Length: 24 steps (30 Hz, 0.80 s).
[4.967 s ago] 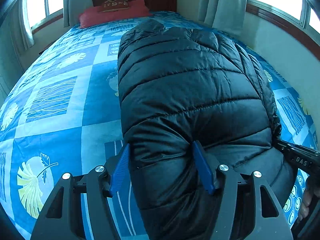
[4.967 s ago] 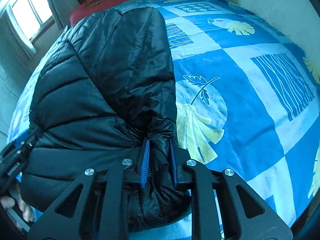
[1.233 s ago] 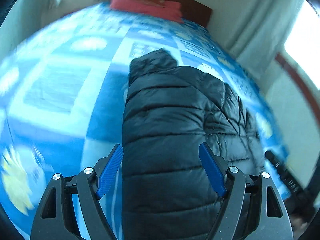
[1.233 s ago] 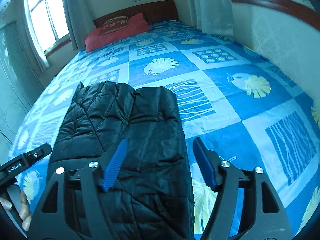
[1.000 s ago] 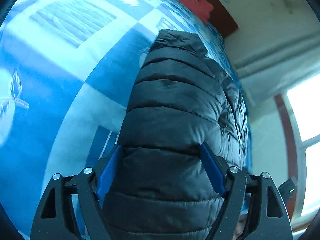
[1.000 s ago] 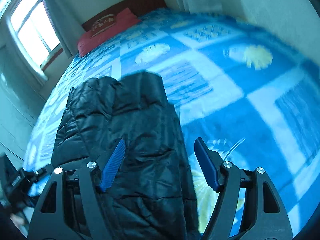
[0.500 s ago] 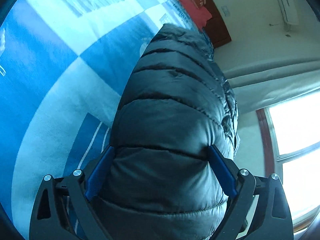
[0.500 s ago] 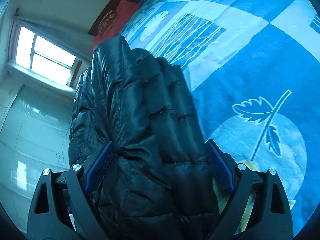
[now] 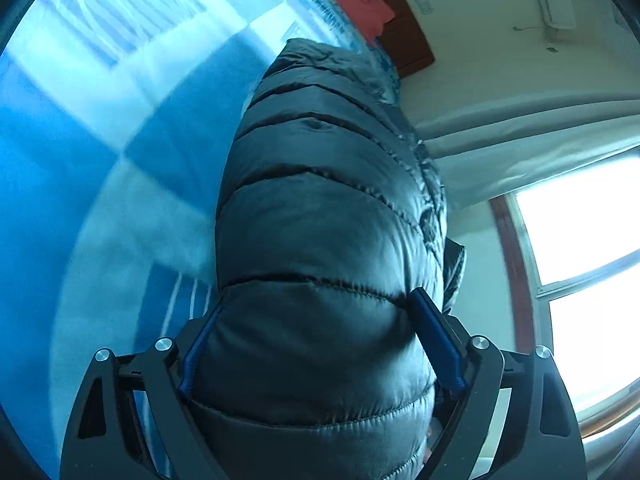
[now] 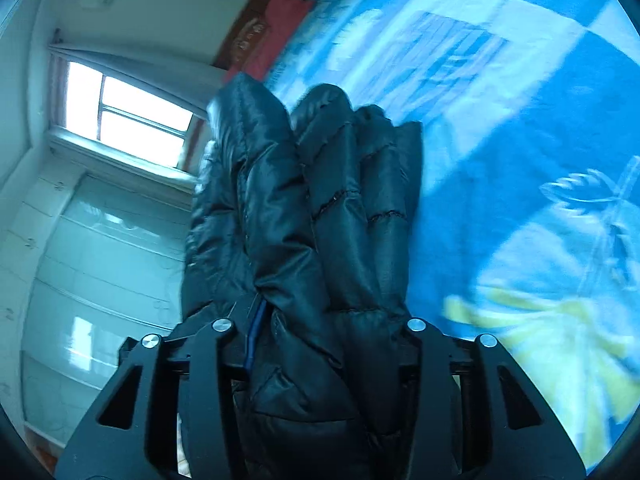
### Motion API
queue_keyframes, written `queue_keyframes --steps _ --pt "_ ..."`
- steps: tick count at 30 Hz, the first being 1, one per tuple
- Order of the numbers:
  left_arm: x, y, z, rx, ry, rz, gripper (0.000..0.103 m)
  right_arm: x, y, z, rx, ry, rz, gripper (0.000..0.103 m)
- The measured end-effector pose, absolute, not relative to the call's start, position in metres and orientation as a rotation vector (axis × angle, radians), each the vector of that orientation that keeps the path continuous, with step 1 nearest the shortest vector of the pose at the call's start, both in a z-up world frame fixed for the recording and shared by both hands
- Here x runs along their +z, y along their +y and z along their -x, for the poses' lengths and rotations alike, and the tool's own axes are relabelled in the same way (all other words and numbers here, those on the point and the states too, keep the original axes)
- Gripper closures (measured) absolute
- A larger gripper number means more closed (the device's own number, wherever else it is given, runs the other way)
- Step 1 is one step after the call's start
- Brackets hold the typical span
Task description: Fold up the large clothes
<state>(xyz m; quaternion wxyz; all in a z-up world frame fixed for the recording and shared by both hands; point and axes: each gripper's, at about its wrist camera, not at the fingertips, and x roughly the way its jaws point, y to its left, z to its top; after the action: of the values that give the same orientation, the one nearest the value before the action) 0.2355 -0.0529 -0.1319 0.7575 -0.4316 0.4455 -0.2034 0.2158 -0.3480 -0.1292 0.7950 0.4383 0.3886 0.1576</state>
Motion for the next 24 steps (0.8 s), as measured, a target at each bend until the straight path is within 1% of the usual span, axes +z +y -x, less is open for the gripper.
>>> queue_keyframes --steps 4,8,13,16,18,20,21,23,24 --pt "-0.113 -0.025 -0.244 -0.438 0.925 0.921 0.018 -0.125 -0.318 -0.241 0.402 0.825 -0.957 0.063" --pt "-0.107 0.009 -0.256 -0.402 0.894 0.903 0.018 -0.128 -0.276 -0.274 0.453 0.844 -0.958 0.063" --pt "-0.115 0.048 -0.272 -0.351 0.885 0.900 0.019 -0.138 -0.235 -0.311 0.484 0.873 -0.948 0.063" --pt "-0.129 0.060 -0.281 -0.335 0.920 0.900 0.019 -0.143 -0.227 -0.323 0.457 0.889 -0.929 0.063" --pt "-0.139 0.059 -0.284 -0.338 0.948 0.896 0.018 -0.141 -0.224 -0.324 0.443 0.894 -0.898 0.060" --pt "-0.140 0.056 -0.284 -0.349 0.940 0.881 0.018 -0.138 -0.223 -0.323 0.427 0.903 -0.865 0.052" --pt "-0.139 0.059 -0.283 -0.352 0.939 0.878 0.018 -0.136 -0.225 -0.321 0.420 0.908 -0.847 0.050" --pt "-0.138 0.066 -0.279 -0.355 0.941 0.881 0.018 -0.131 -0.227 -0.318 0.413 0.918 -0.825 0.042" --pt "-0.137 0.073 -0.275 -0.350 0.940 0.888 0.018 -0.131 -0.226 -0.314 0.415 0.921 -0.811 0.040"
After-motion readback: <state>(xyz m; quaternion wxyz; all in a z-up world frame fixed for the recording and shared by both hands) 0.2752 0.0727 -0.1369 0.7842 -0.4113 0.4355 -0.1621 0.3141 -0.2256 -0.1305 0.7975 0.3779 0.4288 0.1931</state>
